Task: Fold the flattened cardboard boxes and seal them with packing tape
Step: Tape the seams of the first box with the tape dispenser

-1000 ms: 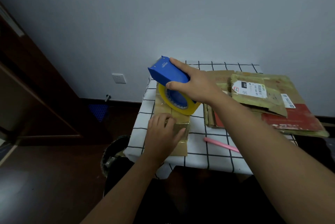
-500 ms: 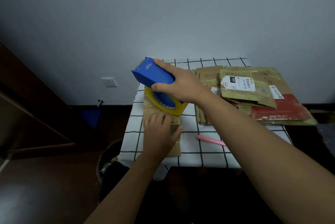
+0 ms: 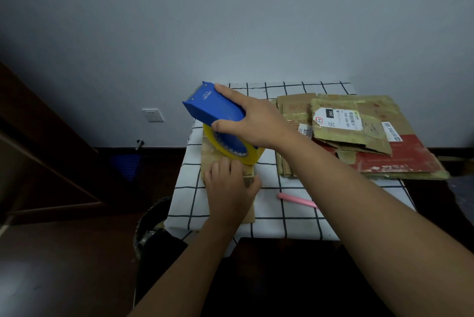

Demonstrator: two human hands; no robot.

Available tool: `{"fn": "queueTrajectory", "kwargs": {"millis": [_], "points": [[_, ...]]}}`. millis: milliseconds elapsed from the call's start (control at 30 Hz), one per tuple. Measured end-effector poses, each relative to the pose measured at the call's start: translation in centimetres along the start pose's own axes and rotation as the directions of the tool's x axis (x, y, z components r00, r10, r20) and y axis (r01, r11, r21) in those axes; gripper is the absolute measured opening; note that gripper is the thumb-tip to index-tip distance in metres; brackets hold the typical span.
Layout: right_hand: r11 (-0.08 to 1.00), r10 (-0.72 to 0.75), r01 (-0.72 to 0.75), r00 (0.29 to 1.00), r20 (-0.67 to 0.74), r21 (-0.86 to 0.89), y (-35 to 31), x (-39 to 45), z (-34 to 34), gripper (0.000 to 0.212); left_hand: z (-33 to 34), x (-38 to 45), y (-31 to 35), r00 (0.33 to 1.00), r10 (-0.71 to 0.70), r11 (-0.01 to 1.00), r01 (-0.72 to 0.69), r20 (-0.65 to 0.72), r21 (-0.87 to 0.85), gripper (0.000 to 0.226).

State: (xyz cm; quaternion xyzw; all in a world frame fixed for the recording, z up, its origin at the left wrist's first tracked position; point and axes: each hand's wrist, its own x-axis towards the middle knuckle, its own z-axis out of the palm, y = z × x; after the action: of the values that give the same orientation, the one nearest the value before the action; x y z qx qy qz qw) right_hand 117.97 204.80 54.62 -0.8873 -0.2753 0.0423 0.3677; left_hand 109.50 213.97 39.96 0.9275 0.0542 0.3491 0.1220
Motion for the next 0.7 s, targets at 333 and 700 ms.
{"fn": "queueTrajectory", "kwargs": {"millis": [333, 700], "points": [[1.000, -0.016, 0.016, 1.000, 0.003, -0.020, -0.2, 0.1, 0.2, 0.073, 0.6, -0.1, 1.2, 0.999, -0.031, 0.997, 0.033, -0.026, 0.066, 0.028], [1.000, -0.005, 0.005, 1.000, -0.006, -0.006, -0.2, 0.2, 0.4, 0.073, 0.2, -0.6, 0.8, 0.996, 0.071, 0.996, -0.068, -0.054, 0.057, 0.029]]}}
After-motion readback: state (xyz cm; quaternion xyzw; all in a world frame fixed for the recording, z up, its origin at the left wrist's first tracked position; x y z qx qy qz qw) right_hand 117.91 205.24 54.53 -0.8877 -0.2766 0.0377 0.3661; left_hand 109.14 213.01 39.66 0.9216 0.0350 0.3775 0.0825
